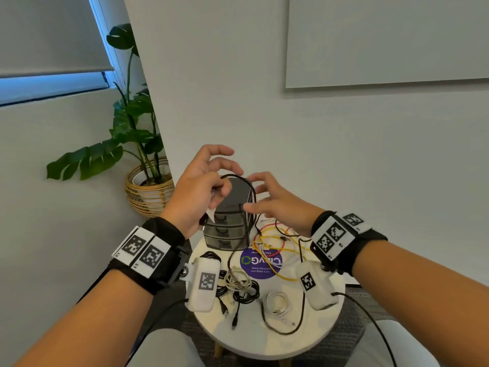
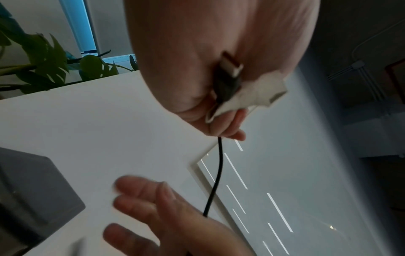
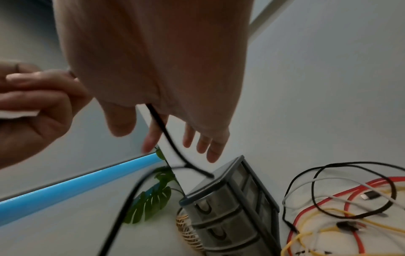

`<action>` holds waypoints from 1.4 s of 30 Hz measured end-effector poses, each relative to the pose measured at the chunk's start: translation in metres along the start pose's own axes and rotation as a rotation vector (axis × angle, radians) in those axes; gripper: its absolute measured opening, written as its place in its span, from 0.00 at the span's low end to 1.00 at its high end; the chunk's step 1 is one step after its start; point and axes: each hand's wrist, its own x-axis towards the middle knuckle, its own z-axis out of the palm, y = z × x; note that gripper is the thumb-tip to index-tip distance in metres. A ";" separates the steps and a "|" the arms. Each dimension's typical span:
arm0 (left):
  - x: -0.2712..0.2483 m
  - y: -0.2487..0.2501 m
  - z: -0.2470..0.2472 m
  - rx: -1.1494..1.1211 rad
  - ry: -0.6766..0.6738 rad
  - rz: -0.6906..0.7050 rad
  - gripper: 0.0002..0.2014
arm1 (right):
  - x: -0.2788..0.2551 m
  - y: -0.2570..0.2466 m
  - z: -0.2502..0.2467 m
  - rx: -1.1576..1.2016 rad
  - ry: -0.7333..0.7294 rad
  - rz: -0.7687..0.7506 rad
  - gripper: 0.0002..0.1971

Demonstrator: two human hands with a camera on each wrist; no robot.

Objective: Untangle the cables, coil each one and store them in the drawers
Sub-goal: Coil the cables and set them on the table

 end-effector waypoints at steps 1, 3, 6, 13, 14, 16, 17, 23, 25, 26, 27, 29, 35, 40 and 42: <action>0.000 0.001 0.001 -0.014 -0.001 0.006 0.26 | 0.002 0.002 0.006 -0.078 -0.036 -0.016 0.19; 0.002 0.003 0.002 -0.036 -0.002 0.021 0.27 | 0.003 0.005 0.016 -0.152 -0.112 -0.037 0.10; 0.003 0.004 -0.007 0.076 0.046 0.030 0.21 | 0.006 0.001 0.018 0.004 -0.110 -0.005 0.19; 0.005 -0.029 -0.030 0.628 0.006 -0.067 0.13 | 0.012 -0.038 -0.007 0.242 0.011 0.152 0.16; 0.005 -0.031 -0.027 0.621 0.009 -0.065 0.13 | 0.012 -0.044 -0.010 0.266 -0.029 0.181 0.14; 0.007 -0.030 -0.020 0.549 0.009 -0.065 0.12 | 0.011 -0.055 -0.013 0.264 -0.117 0.209 0.11; 0.008 -0.029 -0.015 0.450 0.005 -0.081 0.11 | 0.011 -0.059 -0.013 0.234 -0.147 0.199 0.10; 0.006 -0.011 -0.010 -0.396 -0.184 -0.391 0.15 | 0.013 -0.049 -0.028 -0.161 -0.023 -0.106 0.14; 0.007 -0.010 -0.013 -0.495 -0.182 -0.330 0.16 | 0.010 -0.036 -0.034 -0.328 0.015 -0.154 0.19; 0.007 -0.010 -0.013 -0.495 -0.151 -0.279 0.18 | 0.008 -0.029 -0.034 -0.418 0.005 -0.169 0.19; 0.008 -0.011 -0.012 -0.472 -0.112 -0.224 0.19 | 0.005 -0.024 -0.031 -0.514 -0.022 -0.176 0.19; 0.008 -0.011 -0.007 -0.407 -0.031 -0.128 0.20 | -0.001 -0.021 -0.021 -0.672 -0.119 -0.194 0.18; 0.009 -0.015 0.005 -0.113 0.032 0.005 0.21 | -0.005 -0.065 -0.009 -0.642 -0.240 -0.347 0.13; 0.002 -0.004 0.003 0.367 -0.165 0.146 0.16 | -0.007 -0.086 -0.040 -0.436 -0.141 -0.417 0.13; 0.001 0.001 0.005 0.249 -0.217 0.119 0.17 | -0.006 -0.084 -0.049 -0.380 -0.060 -0.420 0.13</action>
